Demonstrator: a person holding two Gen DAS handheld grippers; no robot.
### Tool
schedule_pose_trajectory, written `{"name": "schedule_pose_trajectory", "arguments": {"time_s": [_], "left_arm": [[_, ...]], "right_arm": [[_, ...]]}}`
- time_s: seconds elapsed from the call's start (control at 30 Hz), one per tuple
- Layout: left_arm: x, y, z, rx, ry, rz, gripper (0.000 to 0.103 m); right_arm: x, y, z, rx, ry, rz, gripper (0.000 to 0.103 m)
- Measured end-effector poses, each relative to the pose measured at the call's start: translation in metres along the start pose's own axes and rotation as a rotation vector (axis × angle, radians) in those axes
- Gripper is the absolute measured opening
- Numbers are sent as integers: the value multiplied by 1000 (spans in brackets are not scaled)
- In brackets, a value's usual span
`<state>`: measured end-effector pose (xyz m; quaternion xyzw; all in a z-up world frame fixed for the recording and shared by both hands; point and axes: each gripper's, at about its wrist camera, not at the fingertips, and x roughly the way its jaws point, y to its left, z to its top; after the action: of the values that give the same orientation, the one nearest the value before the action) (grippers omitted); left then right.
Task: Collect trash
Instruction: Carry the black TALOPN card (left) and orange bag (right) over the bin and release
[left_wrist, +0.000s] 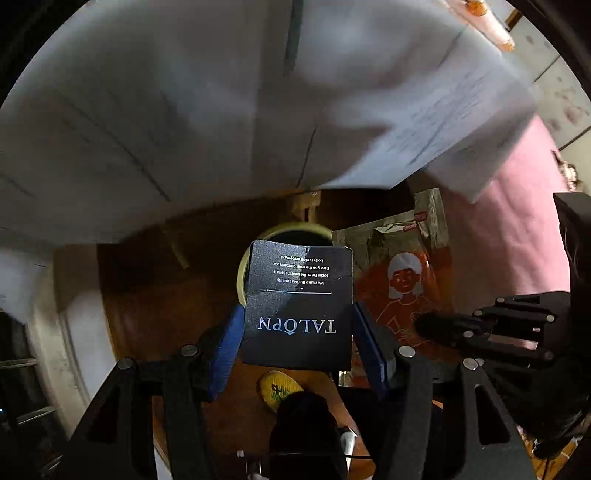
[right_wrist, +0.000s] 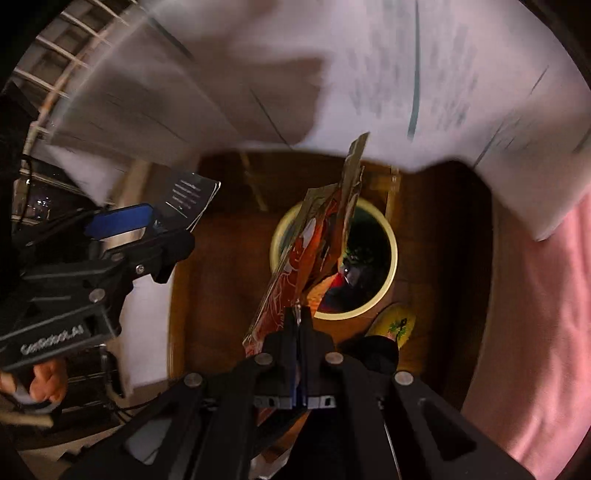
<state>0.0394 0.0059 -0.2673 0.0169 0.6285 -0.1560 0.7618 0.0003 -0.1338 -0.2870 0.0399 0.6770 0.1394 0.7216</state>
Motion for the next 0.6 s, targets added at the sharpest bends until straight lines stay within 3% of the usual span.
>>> {"name": "schedule_pose_trajectory", "arguments": {"time_s": [0.13, 0.3, 0.4, 0.43, 0.5, 0.53, 0.6], "left_arm": [[76, 6, 1, -17, 8, 5, 58], [140, 11, -1, -32, 23, 16, 60], [171, 15, -3, -37, 52, 29, 72], [177, 15, -3, -37, 53, 31, 80], [185, 21, -5, -42, 53, 55, 88], [189, 26, -7, -48, 55, 58, 93], [192, 31, -8, -71, 53, 62, 101]], "right_arm": [[71, -24, 6, 11, 22, -9, 1], [128, -48, 14, 45, 13, -10, 3], [155, -62, 16, 81, 14, -11, 4], [162, -65, 16, 92, 21, -7, 8], [173, -71, 16, 115, 20, -20, 20], [174, -74, 16, 125, 18, -20, 31], [176, -78, 17, 153, 9, 4, 36]]}}
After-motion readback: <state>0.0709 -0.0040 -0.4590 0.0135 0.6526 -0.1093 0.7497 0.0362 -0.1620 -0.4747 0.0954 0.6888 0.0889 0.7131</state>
